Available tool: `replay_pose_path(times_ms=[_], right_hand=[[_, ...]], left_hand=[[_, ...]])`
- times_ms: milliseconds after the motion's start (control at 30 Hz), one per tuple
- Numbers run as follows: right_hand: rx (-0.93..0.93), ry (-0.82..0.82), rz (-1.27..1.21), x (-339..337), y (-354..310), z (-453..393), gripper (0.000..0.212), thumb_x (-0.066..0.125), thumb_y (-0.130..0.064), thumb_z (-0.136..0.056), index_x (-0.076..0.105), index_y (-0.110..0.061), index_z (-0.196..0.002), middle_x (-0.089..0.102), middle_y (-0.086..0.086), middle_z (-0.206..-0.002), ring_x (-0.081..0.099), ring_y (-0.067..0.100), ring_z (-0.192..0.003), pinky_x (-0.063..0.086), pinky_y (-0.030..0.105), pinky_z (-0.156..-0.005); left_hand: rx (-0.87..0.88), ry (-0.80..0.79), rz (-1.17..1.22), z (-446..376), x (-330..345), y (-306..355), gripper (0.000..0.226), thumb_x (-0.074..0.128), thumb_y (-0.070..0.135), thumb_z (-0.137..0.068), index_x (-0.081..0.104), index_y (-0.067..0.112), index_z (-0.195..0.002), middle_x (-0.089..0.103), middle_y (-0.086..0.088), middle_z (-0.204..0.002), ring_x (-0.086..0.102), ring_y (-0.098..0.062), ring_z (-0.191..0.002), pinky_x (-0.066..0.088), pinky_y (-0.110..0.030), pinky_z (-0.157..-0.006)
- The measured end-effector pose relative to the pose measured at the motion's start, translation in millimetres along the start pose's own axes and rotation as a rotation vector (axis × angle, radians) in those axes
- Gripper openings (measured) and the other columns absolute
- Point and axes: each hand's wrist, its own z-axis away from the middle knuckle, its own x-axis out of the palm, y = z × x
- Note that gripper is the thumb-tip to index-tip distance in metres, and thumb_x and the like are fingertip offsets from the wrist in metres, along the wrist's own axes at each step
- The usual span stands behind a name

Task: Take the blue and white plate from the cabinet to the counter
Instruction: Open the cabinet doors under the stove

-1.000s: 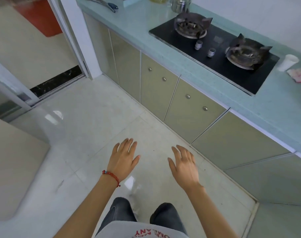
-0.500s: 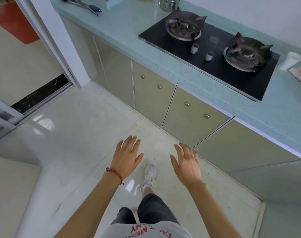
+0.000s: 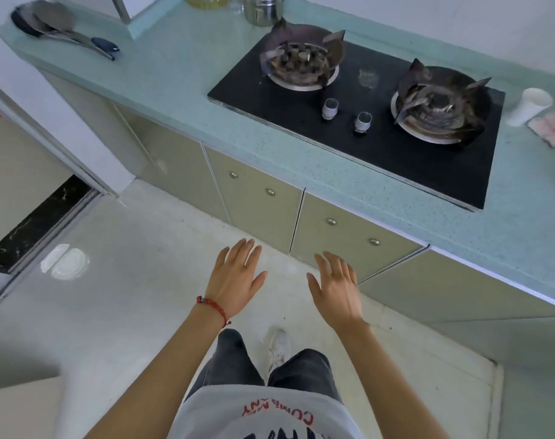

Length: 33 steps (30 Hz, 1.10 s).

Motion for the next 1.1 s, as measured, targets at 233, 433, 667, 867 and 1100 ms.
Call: replay_pose_path(times_ms=[233,433,667,867,1100], right_hand=[[0.107,0.001,-0.022,14,-12,-47,0.041,0.040,-0.033,-0.083,0.060,-0.006,-0.107,0.068,0.016,-0.107,0.066,0.032,-0.096,0.053,0.042,-0.081],[0.275,-0.043,-0.039,34,-25,-78,0.044,0.037,-0.035,-0.085,0.058,-0.006,-0.112,0.065,0.016,-0.112,0.063,0.034,-0.102,0.051,0.044,-0.086],[0.596,0.011,-0.504,47,-29,-116,0.041,0.045,-0.030,-0.092,0.048,-0.009,-0.127,0.054,0.011,-0.131,0.049,0.027,-0.120,0.040,0.033,-0.097],[0.947,0.155,-1.122,65,-24,-157,0.028,0.051,-0.013,-0.091,0.054,-0.015,-0.118,0.064,0.009,-0.115,0.058,0.018,-0.103,0.046,0.030,-0.092],[1.081,0.317,-1.692,83,-2,-194,0.031,0.048,0.000,-0.090,0.050,-0.012,-0.119,0.065,0.008,-0.107,0.062,0.023,-0.103,0.048,0.034,-0.093]], left_hand=[[0.146,-0.006,-0.002,-64,6,-26,0.043,0.048,0.038,-0.084,0.058,0.006,-0.112,0.066,-0.014,-0.115,0.061,-0.029,-0.108,0.053,-0.045,-0.085],[0.300,-0.077,0.023,-119,13,-57,0.047,0.040,0.040,-0.085,0.057,0.007,-0.113,0.065,-0.013,-0.115,0.061,-0.029,-0.109,0.053,-0.044,-0.086],[0.244,-0.180,0.363,-173,29,-71,0.063,0.028,0.047,-0.086,0.044,0.003,-0.129,0.050,-0.017,-0.135,0.044,-0.031,-0.127,0.038,-0.042,-0.103],[-0.189,-0.256,0.985,-204,42,-52,0.040,0.049,0.021,-0.091,0.045,0.009,-0.129,0.050,-0.007,-0.136,0.044,-0.015,-0.124,0.035,-0.028,-0.103],[-0.538,-0.370,1.576,-237,58,-29,0.037,0.056,0.012,-0.088,0.049,0.011,-0.124,0.061,-0.002,-0.118,0.056,-0.019,-0.113,0.050,-0.034,-0.090]])
